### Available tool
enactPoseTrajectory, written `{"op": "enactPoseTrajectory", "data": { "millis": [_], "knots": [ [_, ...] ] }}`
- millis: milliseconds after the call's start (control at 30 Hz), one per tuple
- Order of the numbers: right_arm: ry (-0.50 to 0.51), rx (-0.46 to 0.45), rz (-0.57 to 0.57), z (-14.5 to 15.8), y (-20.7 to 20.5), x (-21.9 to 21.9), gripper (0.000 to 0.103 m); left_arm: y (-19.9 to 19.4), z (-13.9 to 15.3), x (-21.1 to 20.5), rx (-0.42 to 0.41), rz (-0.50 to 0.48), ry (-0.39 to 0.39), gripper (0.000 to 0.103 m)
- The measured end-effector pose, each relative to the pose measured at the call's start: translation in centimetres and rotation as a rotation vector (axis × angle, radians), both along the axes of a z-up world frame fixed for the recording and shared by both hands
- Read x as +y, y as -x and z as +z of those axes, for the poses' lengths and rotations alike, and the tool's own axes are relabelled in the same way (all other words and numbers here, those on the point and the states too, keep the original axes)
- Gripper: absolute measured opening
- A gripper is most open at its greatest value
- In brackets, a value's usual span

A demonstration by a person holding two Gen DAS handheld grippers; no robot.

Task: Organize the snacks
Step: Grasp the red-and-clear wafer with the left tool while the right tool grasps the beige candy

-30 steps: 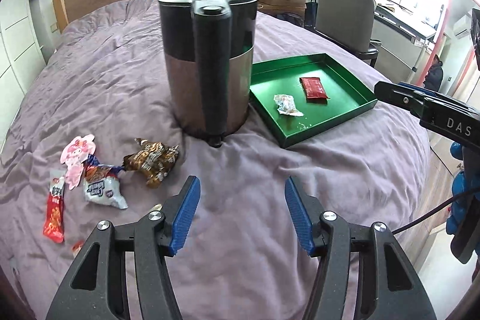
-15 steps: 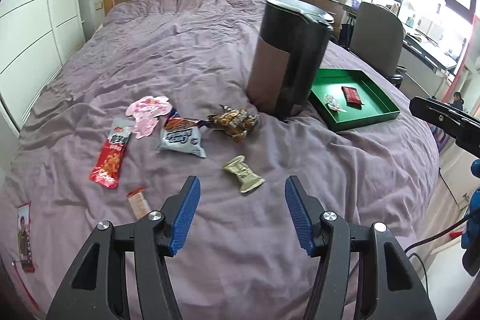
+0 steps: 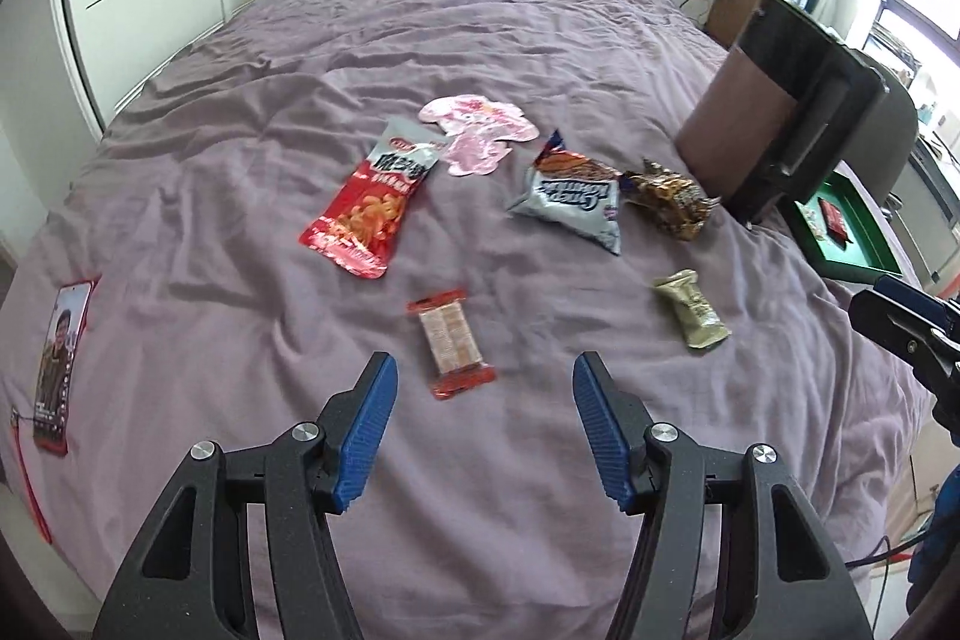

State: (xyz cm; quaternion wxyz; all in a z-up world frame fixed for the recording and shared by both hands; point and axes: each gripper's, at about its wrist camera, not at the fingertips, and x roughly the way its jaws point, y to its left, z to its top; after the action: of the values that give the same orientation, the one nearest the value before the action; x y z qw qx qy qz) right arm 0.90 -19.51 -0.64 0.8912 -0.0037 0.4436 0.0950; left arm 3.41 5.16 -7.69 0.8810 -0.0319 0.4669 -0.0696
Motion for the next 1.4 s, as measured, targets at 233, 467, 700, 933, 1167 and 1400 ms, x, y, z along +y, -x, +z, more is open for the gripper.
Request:
{"op": "enactPoseTrajectory", "data": {
  "millis": [233,467,700,933,1167,1400],
  "knots": [
    [-0.011,0.066,0.041,-3.7,-2.7,2.1,0.103,-1.4,-3.0,3.8,0.059,0.098,0.023,0.06],
    [-0.016,0.107,0.049,-6.5,-4.9,3.0,0.103,-2.7,-4.9,5.0,0.113,0.129,0.069,0.061],
    [-0.009,0.13,0.064,-8.1,-6.1,3.3,0.103,-3.7,-5.8,4.1,0.142,0.122,0.107,0.061],
    [0.016,0.148,0.059,-9.2,-7.2,3.1,0.103,-5.0,-6.8,2.5,0.159,0.119,0.068,0.061],
    [0.028,0.171,0.061,-10.3,-7.9,2.7,0.103,-5.9,-7.6,1.6,0.172,0.13,0.036,0.061],
    [0.033,0.194,0.068,-11.3,-8.4,2.7,0.103,-6.6,-8.1,1.1,0.185,0.13,0.035,0.061]
  ]
}}
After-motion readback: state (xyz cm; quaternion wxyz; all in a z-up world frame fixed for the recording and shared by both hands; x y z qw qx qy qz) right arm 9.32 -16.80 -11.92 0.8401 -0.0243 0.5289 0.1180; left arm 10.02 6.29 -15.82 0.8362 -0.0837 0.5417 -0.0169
